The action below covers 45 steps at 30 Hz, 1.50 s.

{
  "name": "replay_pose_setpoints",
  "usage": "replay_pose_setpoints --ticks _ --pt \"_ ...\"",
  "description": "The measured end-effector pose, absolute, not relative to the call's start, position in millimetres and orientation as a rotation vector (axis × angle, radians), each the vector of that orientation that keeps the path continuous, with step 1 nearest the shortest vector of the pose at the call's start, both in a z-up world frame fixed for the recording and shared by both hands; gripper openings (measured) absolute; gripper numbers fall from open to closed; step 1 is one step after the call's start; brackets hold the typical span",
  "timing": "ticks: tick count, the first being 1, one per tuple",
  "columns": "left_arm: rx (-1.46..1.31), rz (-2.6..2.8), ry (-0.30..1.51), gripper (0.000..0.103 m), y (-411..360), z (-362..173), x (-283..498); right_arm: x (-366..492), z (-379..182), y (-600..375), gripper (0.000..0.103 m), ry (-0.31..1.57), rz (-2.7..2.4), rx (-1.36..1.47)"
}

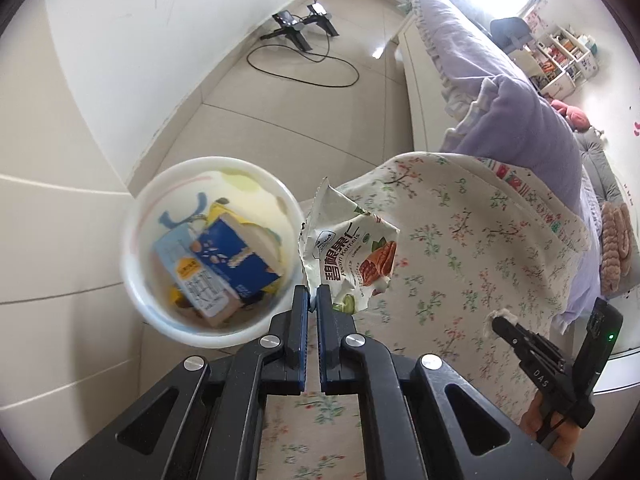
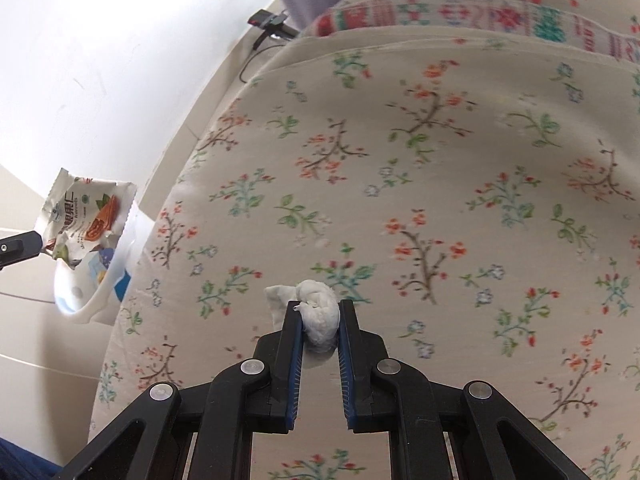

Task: Collect trash
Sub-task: 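Carry the snack wrapper and tissue to the white bin and release both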

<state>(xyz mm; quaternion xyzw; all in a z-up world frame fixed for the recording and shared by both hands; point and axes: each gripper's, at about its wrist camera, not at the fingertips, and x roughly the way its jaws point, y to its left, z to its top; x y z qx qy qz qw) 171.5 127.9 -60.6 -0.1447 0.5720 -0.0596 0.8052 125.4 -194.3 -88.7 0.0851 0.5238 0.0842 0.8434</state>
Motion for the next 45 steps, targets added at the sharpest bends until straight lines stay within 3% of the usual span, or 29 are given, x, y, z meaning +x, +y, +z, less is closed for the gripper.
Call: replay_pose_setpoints --ticks 7,22,26,28,30,31,36,37,39,41,45 --pt "-0.055 0.007 1.166 0.004 169.3 -44.2 164.0 125.9 -91.1 -162.5 0.014 1.111 0.204 0.145" --pt "0.174 0.024 1.404 0.006 162.0 -119.5 192.9 145.7 -85.9 -56.8 0.014 1.071 0.407 0.177" --pt "0.113 0.081 1.382 0.007 176.4 -112.8 199.0 157.8 -91.9 -25.8 0.014 1.068 0.45 0.181" --pt "0.035 0.089 1.357 0.013 186.4 -103.0 200.0 163.3 -95.9 -10.5 0.014 1.07 0.472 0.175" --pt "-0.017 0.114 1.335 0.029 194.6 -96.5 200.1 167.9 -98.8 3.1 0.015 1.068 0.494 0.172" --pt "-0.032 0.131 1.328 0.031 197.2 -94.7 200.2 170.2 -101.3 10.8 0.015 1.066 0.503 0.171" --pt "-0.114 0.17 1.306 0.032 209.4 -86.4 197.0 181.2 -114.8 40.5 0.02 1.082 0.545 0.17" --pt "-0.121 0.173 1.3 0.032 209.9 -84.4 195.6 183.1 -117.9 45.9 0.023 1.089 0.55 0.175" --pt "-0.111 0.177 1.284 0.033 207.0 -80.1 192.9 185.9 -122.5 50.5 0.04 1.104 0.561 0.211" --pt "-0.111 0.182 1.272 0.034 205.1 -76.5 191.9 182.2 -120.1 49.5 0.045 1.096 0.572 0.227" --pt "-0.128 0.19 1.251 0.039 198.9 -71.3 183.6 176.0 -118.9 40.6 0.046 1.097 0.555 0.217"
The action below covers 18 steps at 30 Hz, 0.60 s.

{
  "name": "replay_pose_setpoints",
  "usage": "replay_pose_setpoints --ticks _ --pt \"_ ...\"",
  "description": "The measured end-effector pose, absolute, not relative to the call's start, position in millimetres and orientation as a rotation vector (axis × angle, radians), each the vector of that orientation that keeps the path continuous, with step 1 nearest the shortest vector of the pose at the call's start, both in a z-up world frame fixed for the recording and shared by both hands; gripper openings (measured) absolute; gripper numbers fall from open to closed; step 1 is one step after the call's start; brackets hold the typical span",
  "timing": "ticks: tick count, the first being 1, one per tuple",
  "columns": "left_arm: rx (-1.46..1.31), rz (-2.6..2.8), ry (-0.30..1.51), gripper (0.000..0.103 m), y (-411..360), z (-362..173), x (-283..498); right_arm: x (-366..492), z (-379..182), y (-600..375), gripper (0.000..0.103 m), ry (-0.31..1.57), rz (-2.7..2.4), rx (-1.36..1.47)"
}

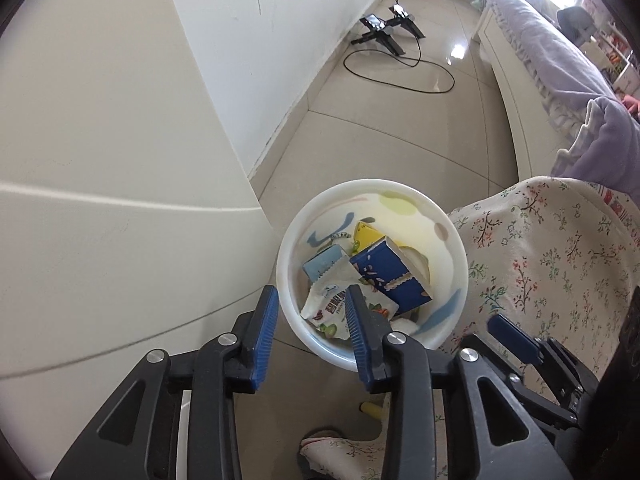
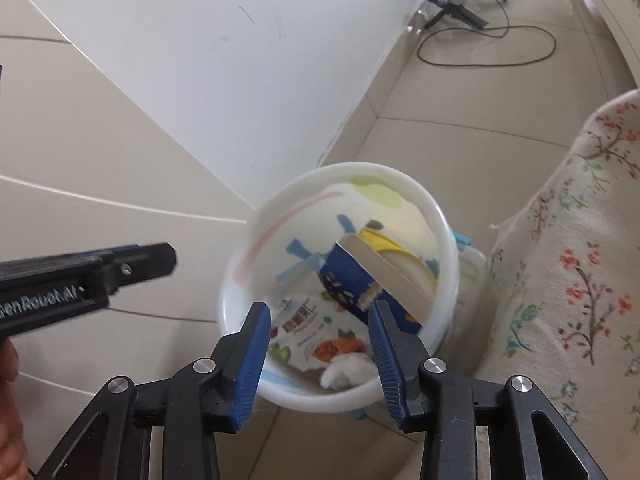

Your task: Collect trash

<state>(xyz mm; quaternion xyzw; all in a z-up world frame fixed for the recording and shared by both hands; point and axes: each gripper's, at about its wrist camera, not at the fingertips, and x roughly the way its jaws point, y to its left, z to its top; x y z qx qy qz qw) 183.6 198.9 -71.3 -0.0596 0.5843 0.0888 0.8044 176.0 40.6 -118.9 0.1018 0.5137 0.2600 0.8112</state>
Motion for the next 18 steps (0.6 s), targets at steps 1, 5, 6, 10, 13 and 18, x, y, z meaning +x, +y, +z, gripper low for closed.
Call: replay_pose_setpoints --ticks 1,5,6,10,13,18 --pt "-0.119 0.195 1.245 0.039 194.6 -69.8 179.2 173.4 -118.2 34.6 0.046 1.1 0.55 0.222" --pt "-0.133 0.156 1.204 0.039 176.0 -54.0 155.9 154.9 -105.3 6.0 0.046 1.096 0.515 0.227" --pt "-0.146 0.143 1.188 0.041 171.4 -48.8 149.1 149.9 -99.8 -0.3 0.046 1.089 0.512 0.227" --pt "-0.12 0.155 1.108 0.05 145.5 -28.7 113.5 113.2 -60.5 -27.2 0.05 1.027 0.51 0.209" --pt "-0.109 0.16 1.053 0.056 125.2 -18.0 77.2 75.5 -30.3 -47.4 0.052 0.962 0.51 0.174" --pt "-0.16 0.151 0.993 0.065 96.4 -3.8 16.4 7.1 3.4 -91.3 0.056 0.869 0.485 0.162"
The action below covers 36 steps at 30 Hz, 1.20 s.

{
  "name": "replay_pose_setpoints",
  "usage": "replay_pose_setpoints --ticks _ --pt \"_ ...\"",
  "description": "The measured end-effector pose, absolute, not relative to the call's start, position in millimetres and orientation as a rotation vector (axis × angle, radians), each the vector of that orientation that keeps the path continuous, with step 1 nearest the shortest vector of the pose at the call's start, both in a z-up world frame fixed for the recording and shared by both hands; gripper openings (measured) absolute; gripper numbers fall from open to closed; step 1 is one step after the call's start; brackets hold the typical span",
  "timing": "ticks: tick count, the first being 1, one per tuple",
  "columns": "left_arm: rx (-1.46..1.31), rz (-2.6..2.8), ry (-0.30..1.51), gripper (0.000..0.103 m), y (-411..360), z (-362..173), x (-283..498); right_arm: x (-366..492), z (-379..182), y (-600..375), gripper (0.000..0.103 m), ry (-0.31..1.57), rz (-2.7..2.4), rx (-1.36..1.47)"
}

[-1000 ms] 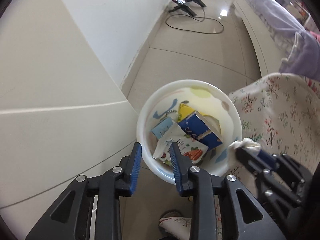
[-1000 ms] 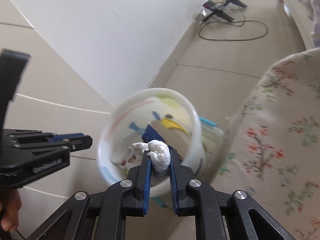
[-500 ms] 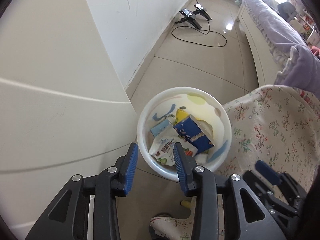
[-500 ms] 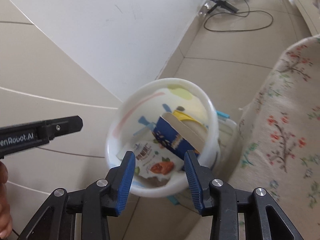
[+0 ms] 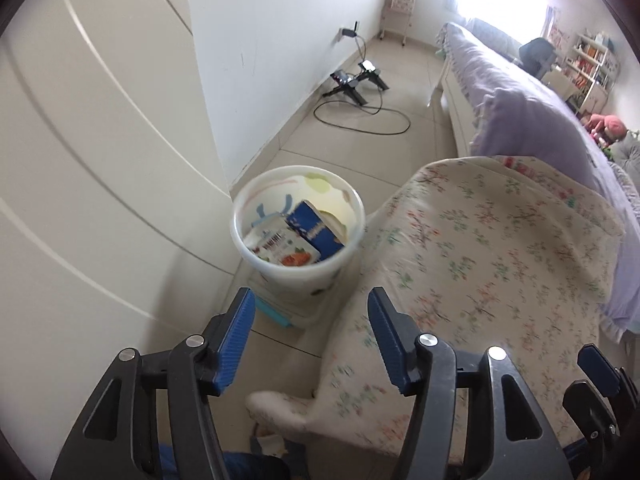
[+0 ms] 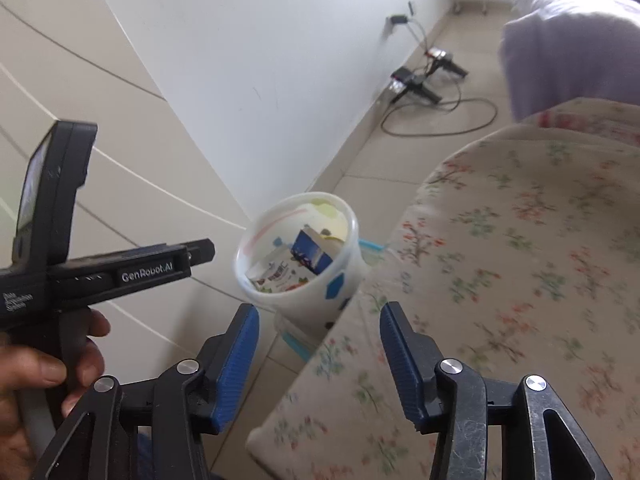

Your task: Collect trash

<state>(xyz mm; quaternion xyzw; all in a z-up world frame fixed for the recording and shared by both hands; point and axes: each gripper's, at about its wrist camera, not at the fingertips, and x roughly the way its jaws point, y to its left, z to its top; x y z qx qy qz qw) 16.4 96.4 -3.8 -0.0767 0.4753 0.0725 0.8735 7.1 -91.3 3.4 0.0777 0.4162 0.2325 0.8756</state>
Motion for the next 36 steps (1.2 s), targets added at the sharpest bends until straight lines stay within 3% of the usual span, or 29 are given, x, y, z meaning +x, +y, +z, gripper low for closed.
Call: replay_pose_setpoints --ticks 10,15,21,36 --pt "-0.081 0.177 0.942 0.081 37.2 3.8 -90.2 -94.1 19.6 -142.8 0.066 0.742 0.391 0.079" --pt "-0.034 0.19 0.933 0.081 20.5 4.5 -113.5 -122.4 20.2 -154.8 0.089 0.687 0.308 0.078" --pt "0.021 0.211 0.912 0.081 8.2 4.3 -122.7 -134.2 17.2 -162.6 0.098 0.64 0.247 0.075" --pt "0.043 0.211 0.914 0.082 4.5 -2.9 -119.1 -131.8 -6.8 -167.1 0.099 0.648 0.257 0.066"
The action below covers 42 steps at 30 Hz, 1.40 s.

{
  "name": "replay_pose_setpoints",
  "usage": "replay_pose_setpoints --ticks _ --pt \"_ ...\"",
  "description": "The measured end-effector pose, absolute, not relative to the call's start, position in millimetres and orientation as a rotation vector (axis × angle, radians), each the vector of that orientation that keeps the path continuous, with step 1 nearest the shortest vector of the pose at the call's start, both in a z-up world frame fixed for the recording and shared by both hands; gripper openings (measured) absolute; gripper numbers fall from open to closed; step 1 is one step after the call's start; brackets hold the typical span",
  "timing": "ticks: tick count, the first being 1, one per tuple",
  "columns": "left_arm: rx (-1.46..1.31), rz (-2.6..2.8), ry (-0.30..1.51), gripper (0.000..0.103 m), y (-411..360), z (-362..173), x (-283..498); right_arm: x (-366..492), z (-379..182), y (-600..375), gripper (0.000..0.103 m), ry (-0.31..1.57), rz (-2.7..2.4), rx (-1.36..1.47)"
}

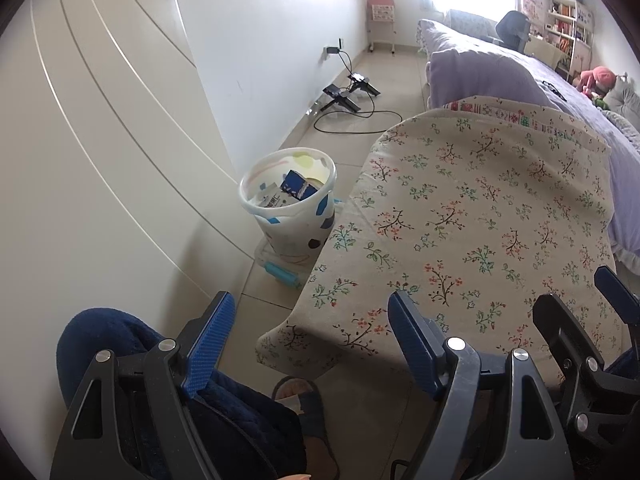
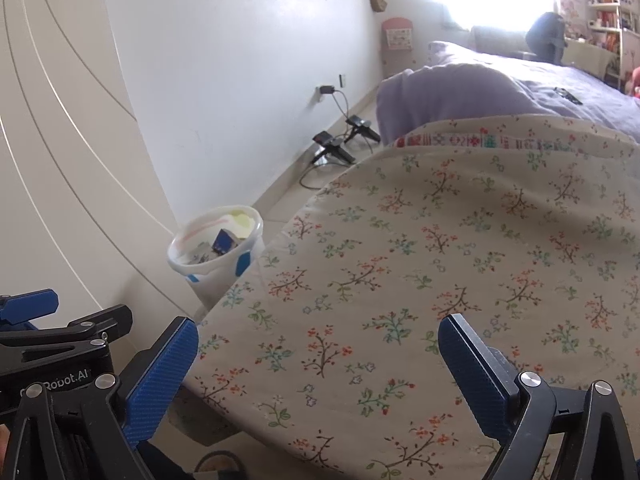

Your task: Collect trash

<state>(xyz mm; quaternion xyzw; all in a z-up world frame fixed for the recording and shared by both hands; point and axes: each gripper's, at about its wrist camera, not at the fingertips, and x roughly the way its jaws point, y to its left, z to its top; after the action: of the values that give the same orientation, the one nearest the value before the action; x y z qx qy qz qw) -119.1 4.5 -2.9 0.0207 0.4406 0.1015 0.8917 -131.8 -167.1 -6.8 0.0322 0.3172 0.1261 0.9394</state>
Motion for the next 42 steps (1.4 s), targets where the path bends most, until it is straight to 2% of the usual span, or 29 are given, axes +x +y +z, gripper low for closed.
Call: replay_pose_setpoints --ticks 42 --pt "0.038 0.195 0.912 0.083 -0.3 -8.1 -119.7 -131.6 -10.0 -169.9 0.1 0.638 0.268 0.082"
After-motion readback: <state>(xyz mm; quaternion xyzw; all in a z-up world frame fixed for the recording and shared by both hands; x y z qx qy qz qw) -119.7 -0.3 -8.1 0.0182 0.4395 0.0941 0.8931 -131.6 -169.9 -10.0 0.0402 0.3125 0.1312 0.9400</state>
